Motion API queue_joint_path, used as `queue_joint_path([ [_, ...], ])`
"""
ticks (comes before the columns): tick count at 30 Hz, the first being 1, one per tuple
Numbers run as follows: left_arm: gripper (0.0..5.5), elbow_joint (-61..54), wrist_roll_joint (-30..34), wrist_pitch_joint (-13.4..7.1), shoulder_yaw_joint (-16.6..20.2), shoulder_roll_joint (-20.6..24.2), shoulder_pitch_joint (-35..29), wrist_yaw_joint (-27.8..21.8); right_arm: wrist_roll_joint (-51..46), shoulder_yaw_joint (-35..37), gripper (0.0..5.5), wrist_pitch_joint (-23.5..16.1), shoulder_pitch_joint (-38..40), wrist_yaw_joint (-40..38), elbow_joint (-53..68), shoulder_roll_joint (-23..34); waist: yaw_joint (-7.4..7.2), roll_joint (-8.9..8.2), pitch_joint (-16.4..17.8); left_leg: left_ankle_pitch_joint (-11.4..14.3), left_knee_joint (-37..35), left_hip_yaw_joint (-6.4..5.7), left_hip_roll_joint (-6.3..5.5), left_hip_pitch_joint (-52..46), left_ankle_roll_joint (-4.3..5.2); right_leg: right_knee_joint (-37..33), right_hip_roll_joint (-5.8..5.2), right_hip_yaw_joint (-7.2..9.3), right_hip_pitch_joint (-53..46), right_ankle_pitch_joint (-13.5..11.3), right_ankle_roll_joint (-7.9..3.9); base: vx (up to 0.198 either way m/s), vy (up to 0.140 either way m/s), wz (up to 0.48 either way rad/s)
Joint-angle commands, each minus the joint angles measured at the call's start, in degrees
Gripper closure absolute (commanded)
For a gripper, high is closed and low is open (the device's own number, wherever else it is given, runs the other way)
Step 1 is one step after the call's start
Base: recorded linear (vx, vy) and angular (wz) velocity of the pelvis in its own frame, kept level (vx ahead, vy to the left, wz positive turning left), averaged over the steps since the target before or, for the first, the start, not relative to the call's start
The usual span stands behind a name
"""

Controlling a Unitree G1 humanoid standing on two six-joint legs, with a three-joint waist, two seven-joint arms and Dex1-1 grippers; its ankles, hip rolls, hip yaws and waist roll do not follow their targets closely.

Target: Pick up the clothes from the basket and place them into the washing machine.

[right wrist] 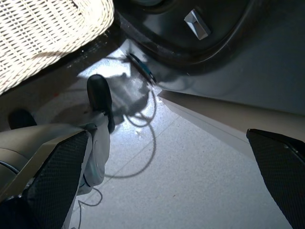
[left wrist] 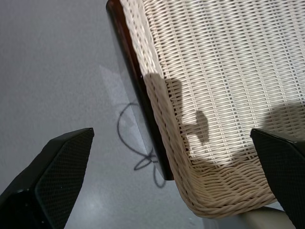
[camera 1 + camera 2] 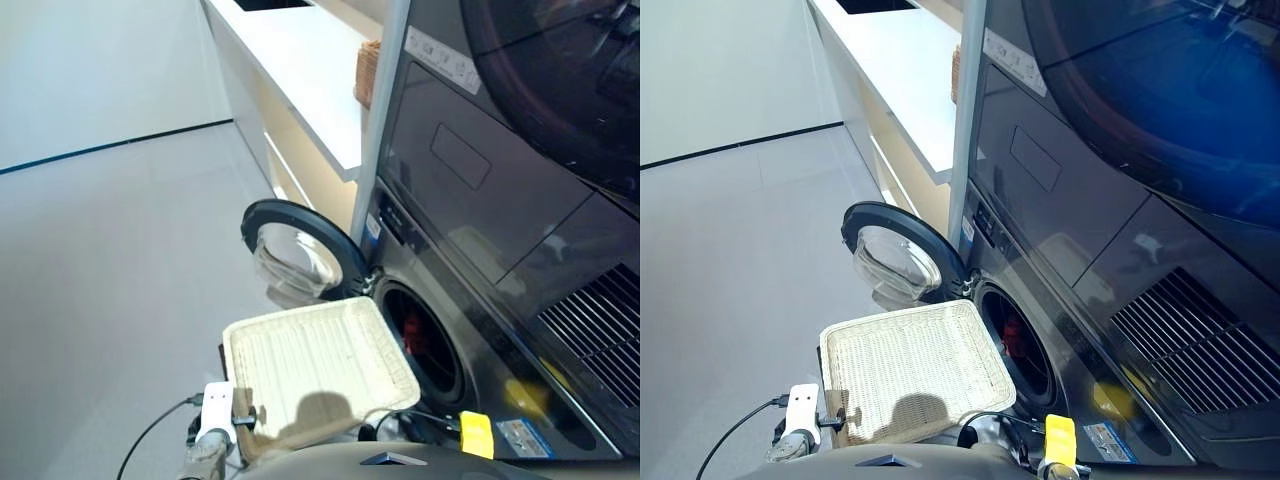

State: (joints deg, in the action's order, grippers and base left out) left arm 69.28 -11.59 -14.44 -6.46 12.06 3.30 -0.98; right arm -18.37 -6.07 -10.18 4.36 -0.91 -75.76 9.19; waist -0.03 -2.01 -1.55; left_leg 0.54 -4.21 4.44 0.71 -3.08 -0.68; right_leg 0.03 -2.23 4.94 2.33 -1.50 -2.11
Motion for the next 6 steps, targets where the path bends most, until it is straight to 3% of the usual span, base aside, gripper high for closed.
queue_joint_path([
  [1,0.00,1.94,1.51,-0.94,1.16,-1.06,-1.69,0.19,-0.17,-0.67,0.00,-0.33,-0.89,-0.13,-1.00,-0.47,-0.73,-0.40,-1.27,-2.89,-0.79,2.44,-2.57,2.02,1.86,-1.45,0.25,0.85,-0.80,-3.55,-3.92,0.000,0.000,0.000],
  [6,0.00,2.06,0.06,-0.65,1.34,-1.60,-1.52,-0.08,0.10,-1.44,0.00,-0.27,-1.18,-0.26,-0.48,-0.84,-0.75,-0.38,-1.84,-2.49,-0.79,2.36,-2.45,0.78,1.85,-1.58,0.27,0.81,-2.20,-3.03,-3.89,0.000,0.000,0.000],
])
